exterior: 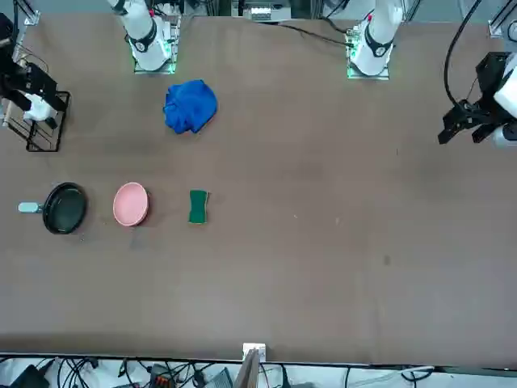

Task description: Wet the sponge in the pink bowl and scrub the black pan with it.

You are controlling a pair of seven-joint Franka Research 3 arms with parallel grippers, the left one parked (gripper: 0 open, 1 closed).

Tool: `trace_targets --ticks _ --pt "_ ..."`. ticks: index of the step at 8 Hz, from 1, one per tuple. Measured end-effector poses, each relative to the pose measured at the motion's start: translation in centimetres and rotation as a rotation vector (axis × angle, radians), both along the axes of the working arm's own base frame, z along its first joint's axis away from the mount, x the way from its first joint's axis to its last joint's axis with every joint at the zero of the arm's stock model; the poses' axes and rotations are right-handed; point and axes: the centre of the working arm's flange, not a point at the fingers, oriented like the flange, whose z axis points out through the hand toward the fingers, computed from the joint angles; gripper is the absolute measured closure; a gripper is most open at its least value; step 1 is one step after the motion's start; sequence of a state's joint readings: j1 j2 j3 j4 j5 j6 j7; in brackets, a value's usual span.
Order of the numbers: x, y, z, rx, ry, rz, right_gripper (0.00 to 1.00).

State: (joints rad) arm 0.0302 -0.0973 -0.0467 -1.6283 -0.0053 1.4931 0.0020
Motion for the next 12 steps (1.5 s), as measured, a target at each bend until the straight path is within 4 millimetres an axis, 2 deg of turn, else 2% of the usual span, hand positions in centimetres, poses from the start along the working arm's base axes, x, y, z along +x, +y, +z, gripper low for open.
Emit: trace_targets --ticks 5,6,7,8,9,11,12 --pt "0.0 0.5 -0.1 -0.001 0.004 0.009 0.0" --pt "0.4 1.2 -0.4 -0.002 0.002 0.023 0.0" --pt "1.2 3.0 -1.2 -0.004 -0.003 0.051 0.0" --pt "2.4 5.4 -3.0 -0.007 0.004 0.072 0.0" --pt "3.8 8.3 -5.7 -0.009 0.019 0.095 0.0" --pt "6.7 14.9 -13.4 -0.019 0.058 0.131 0.0" --pt "7.5 17.7 -17.2 -0.025 0.071 0.149 0.0"
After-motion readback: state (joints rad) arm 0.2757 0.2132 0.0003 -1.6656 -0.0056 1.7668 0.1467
